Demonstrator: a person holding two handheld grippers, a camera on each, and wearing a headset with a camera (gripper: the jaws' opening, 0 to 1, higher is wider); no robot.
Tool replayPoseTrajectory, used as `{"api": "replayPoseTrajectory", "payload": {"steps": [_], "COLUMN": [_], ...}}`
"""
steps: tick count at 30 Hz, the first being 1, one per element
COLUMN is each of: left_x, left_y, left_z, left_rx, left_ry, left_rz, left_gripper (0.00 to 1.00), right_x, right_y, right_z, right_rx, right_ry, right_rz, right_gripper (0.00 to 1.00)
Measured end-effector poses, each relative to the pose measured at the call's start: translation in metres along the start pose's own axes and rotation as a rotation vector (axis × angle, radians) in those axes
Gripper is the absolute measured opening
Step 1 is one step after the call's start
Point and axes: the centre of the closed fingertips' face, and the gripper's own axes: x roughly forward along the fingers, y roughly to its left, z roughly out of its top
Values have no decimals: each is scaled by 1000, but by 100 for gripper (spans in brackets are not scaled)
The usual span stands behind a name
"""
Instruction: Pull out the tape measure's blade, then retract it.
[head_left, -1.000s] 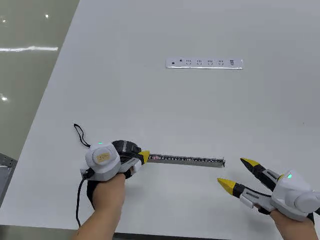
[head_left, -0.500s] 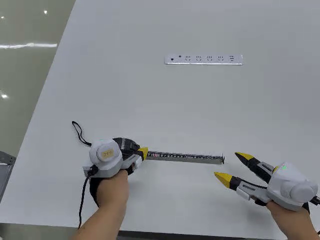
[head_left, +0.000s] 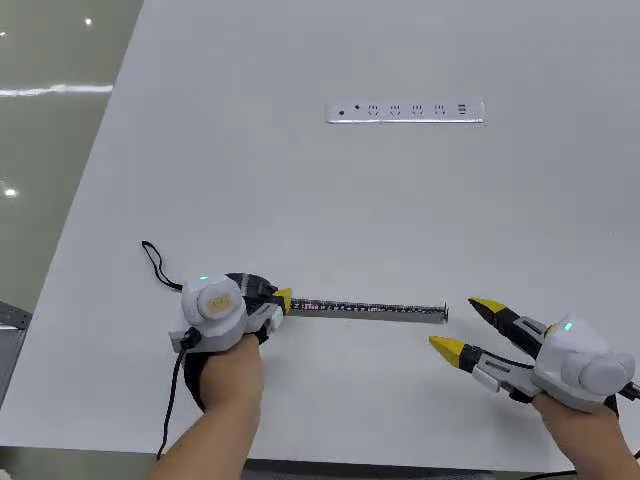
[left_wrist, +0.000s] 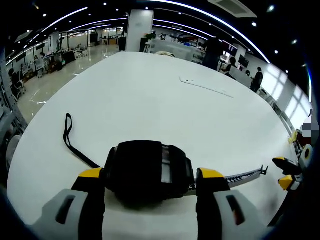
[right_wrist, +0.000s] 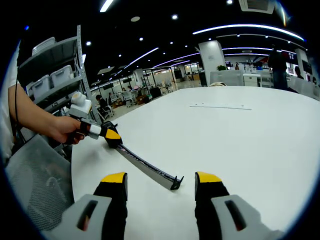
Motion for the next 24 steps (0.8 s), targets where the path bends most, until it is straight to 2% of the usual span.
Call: {"api": "replayPoseTrajectory", "payload": {"steps": [5, 19, 24], "left_x": [1, 2, 3], "left_y": [3, 3, 3], "left_z": [0, -1, -1], "left_rx": [-21, -12, -12], "left_ry": [3, 4, 7], "left_rz": [3, 12, 11], "left_gripper": [69, 69, 69], "right_x": [0, -1, 2], "right_y": [0, -1, -3], "right_z": [0, -2, -7], "right_rx": [0, 5, 1], "right_ry": [-2, 1, 19], "right_rz": [1, 1, 29], "right_gripper": [53, 53, 52]}}
